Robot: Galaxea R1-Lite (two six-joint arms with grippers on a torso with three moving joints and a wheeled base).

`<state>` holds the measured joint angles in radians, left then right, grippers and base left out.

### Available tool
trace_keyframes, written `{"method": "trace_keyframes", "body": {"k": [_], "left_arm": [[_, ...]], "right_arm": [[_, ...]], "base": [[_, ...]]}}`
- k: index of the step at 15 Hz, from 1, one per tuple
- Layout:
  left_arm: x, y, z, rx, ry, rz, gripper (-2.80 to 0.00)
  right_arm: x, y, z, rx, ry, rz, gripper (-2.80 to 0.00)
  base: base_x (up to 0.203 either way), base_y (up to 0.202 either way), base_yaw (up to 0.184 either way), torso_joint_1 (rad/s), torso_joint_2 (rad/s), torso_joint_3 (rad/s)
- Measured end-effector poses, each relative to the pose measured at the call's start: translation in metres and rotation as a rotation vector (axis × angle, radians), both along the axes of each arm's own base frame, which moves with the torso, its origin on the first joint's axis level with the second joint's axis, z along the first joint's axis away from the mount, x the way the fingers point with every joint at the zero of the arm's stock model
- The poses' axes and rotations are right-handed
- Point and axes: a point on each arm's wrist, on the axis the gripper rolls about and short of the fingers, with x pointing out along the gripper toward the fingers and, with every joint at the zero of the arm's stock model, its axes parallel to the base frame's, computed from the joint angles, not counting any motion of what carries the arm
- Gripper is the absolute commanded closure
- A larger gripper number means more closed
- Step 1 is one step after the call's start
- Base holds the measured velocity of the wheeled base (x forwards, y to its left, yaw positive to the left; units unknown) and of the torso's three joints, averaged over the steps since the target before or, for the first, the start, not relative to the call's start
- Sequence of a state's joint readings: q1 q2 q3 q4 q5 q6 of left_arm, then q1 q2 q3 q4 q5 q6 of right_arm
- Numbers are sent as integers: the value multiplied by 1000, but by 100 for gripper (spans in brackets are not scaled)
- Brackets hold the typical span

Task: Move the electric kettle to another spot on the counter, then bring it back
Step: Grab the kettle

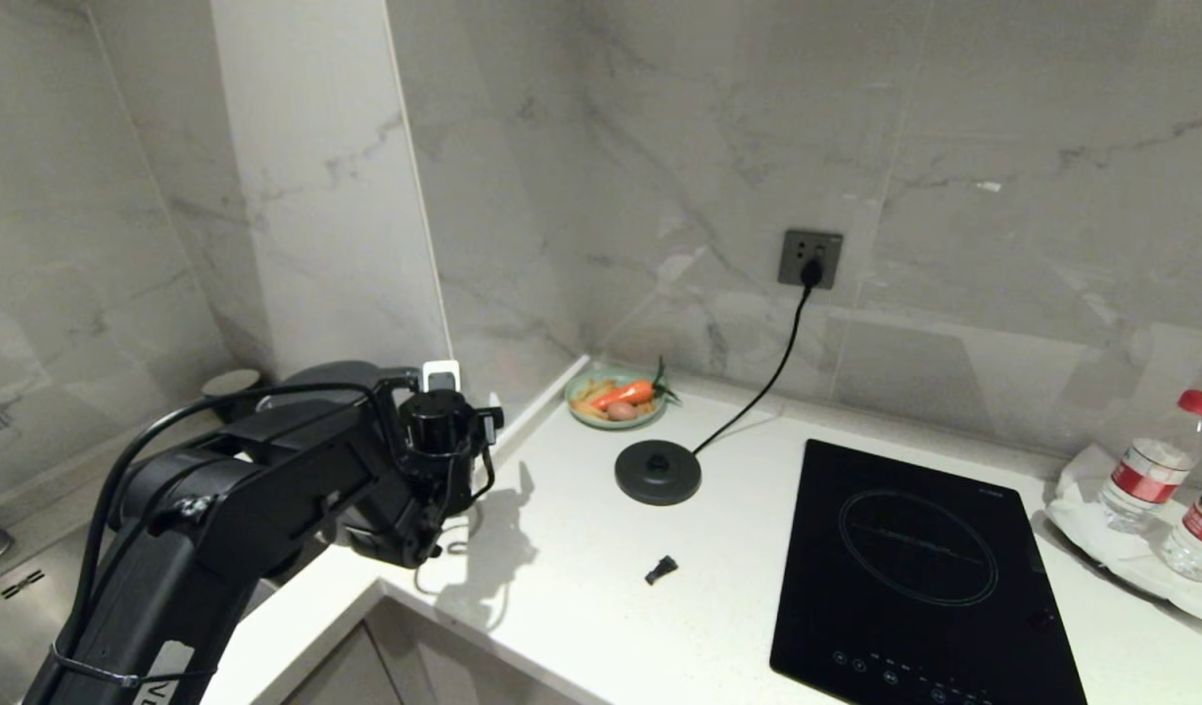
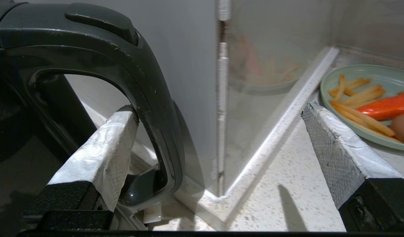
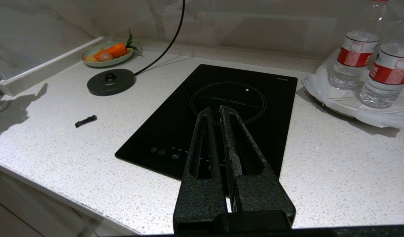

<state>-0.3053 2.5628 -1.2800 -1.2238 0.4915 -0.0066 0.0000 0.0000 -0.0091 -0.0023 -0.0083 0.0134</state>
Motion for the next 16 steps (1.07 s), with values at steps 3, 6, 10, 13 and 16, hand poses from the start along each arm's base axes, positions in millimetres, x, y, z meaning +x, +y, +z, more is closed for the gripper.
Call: {"method": "trace_keyframes", "body": {"k": [3,6,10,13,16], "left_arm": [[-5,-7,-1,0,7,-16,-280],[-14,-14,-1,-2,2,-36,-280],[-30,-22,-1,-3,1,-66,-280],[-40,-26,-2,-3,-2,-80,-280],[-46,-25,-3,0,3,-79,-280]], "right_arm": [[0,0,0,0,0,-1,0],[0,0,0,0,0,0,0],[0,0,0,0,0,0,0],[0,0,0,0,0,0,0],[0,0,0,0,0,0,0]], "base": [[0,0,0,0,0,0],[0,0,0,0,0,0],[0,0,0,0,0,0],[0,0,0,0,0,0],[0,0,0,0,0,0]]}}
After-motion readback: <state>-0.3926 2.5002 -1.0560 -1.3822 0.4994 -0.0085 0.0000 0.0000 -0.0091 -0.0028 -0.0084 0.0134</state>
